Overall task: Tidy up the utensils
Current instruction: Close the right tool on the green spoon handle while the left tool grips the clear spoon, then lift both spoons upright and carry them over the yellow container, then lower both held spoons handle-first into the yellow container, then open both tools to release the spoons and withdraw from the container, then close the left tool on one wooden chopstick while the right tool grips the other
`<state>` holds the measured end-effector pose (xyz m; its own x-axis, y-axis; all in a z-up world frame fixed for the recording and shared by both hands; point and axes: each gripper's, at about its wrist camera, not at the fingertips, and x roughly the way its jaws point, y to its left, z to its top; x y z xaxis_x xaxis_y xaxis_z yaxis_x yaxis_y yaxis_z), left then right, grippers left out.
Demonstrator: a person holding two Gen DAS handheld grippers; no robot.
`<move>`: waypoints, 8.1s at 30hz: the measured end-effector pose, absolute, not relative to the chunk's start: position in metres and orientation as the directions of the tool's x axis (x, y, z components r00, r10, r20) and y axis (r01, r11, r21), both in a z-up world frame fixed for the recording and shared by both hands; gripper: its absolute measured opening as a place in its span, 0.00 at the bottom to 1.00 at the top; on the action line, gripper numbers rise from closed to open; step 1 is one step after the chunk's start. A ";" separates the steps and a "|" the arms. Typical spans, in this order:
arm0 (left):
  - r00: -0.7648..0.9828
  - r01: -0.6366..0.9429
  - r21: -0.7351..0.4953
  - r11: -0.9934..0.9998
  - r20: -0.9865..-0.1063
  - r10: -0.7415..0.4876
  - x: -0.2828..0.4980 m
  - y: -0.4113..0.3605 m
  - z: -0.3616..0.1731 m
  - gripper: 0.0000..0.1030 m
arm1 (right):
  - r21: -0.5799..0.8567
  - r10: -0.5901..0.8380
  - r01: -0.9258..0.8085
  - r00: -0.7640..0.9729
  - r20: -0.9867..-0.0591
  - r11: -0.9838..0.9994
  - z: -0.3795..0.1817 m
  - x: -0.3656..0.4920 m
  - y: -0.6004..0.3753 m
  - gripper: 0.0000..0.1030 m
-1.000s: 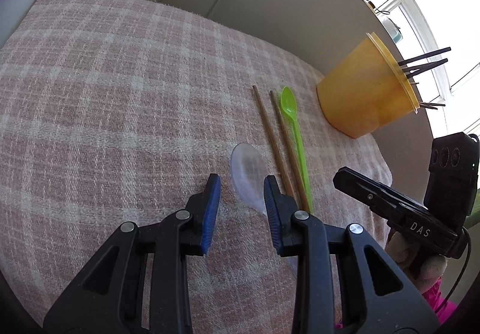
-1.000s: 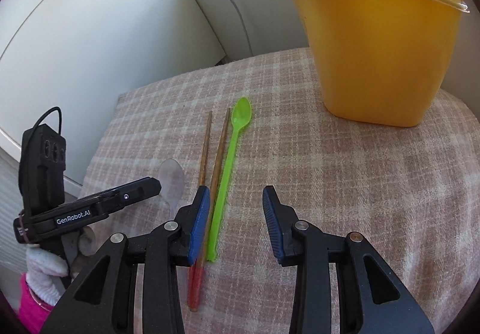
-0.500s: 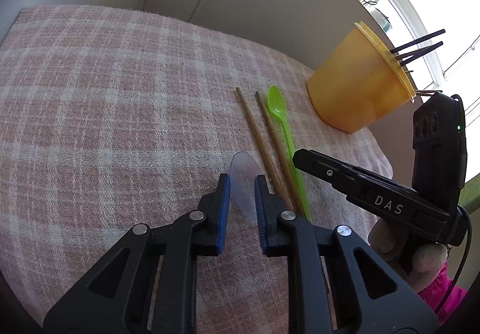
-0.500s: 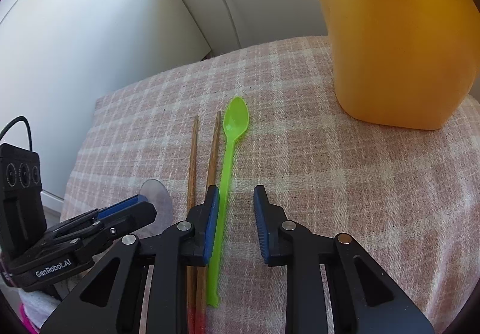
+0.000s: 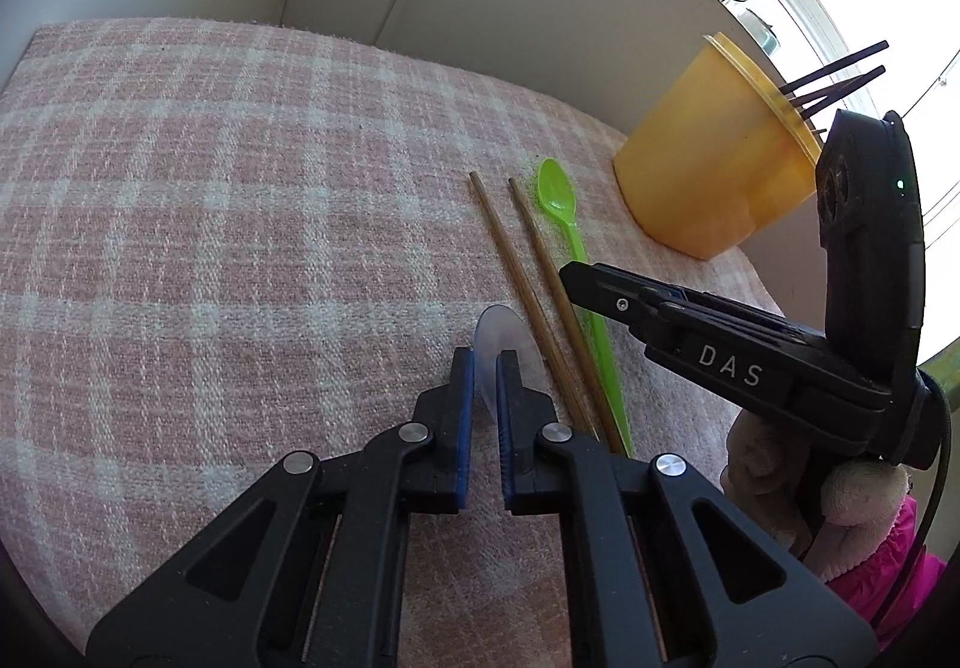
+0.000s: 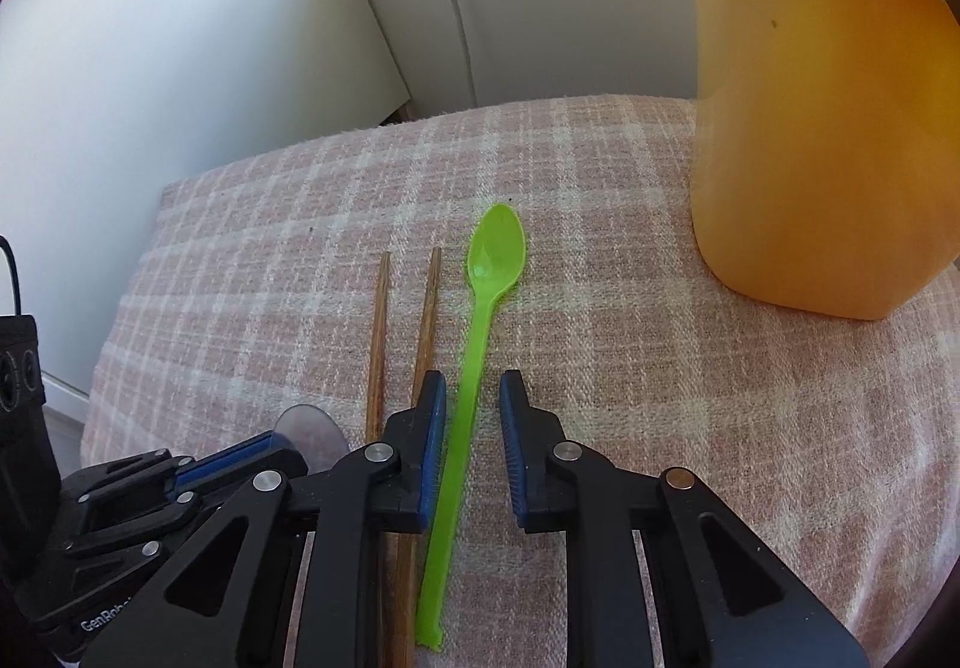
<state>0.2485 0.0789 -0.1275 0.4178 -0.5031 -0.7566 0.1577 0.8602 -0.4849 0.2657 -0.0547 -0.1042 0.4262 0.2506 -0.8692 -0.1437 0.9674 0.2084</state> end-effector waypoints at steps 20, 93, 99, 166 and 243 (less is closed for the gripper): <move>0.478 0.162 -0.483 0.861 -0.725 -0.497 0.221 0.126 -0.108 0.02 | 0.226 0.313 -0.237 0.450 -0.836 0.945 -0.069 0.241 -0.064 0.05; 0.715 0.466 -0.306 0.830 -0.422 -0.557 0.305 -0.028 0.119 0.01 | 0.216 0.299 -0.221 0.833 -0.465 0.951 0.127 0.270 -0.235 0.05; 0.727 0.452 -0.278 0.848 -0.435 -0.531 0.316 -0.032 0.114 0.01 | 0.271 0.336 -0.229 0.817 -0.468 0.935 0.117 0.296 -0.250 0.05; 0.709 0.440 -0.229 0.868 -0.504 -0.493 0.333 -0.061 0.092 0.01 | 0.398 0.511 -0.358 0.762 -0.399 0.845 0.046 0.319 -0.280 0.05; 0.421 0.178 -0.266 0.948 -0.850 -0.317 0.226 0.023 -0.119 0.25 | 0.254 0.372 -0.293 0.482 -0.794 0.922 -0.039 0.188 -0.138 0.12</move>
